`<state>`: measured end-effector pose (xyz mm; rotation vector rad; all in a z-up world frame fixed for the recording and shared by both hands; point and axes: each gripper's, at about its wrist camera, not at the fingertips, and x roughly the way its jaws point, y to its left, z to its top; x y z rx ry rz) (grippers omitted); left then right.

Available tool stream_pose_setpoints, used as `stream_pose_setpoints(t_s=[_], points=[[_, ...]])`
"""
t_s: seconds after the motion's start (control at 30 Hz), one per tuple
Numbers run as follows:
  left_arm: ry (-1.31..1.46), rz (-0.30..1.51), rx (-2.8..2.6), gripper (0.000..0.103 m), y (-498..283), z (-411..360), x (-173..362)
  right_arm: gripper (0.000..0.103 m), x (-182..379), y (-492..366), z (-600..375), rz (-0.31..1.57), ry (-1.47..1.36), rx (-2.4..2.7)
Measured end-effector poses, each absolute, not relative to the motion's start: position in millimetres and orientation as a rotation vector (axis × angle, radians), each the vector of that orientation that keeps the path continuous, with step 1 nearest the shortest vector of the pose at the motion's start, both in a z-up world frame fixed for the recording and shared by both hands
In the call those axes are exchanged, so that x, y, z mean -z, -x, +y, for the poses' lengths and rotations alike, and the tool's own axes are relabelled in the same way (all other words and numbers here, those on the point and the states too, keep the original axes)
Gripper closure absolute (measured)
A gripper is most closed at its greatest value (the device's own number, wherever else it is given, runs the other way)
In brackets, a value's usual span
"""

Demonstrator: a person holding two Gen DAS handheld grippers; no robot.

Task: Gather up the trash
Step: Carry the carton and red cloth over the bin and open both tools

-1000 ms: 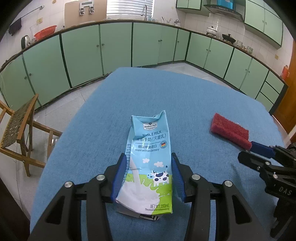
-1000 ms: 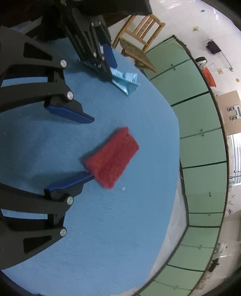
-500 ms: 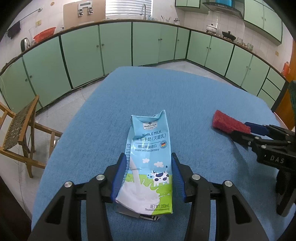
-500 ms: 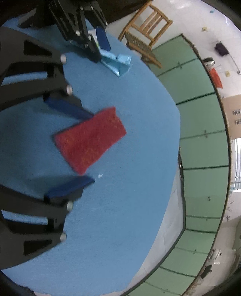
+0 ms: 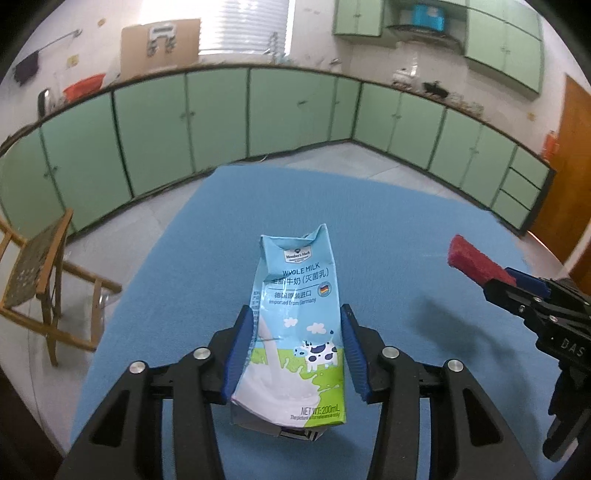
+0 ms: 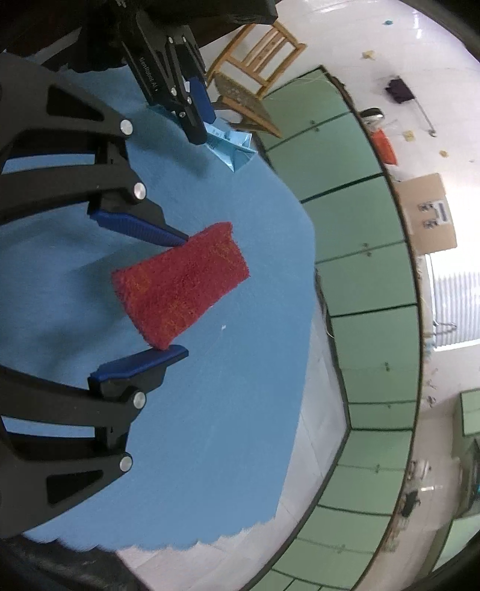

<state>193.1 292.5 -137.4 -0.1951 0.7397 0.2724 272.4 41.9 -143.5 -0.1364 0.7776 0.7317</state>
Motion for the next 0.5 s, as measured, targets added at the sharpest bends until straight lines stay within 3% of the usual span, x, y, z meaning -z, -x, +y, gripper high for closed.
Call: stream_pose_setpoints(t_s=[0.5], points=[[0.168,0.622,-0.102,0.056,-173,207,64,0.050,68,-212,-55,0.649,0.024,-0.606]])
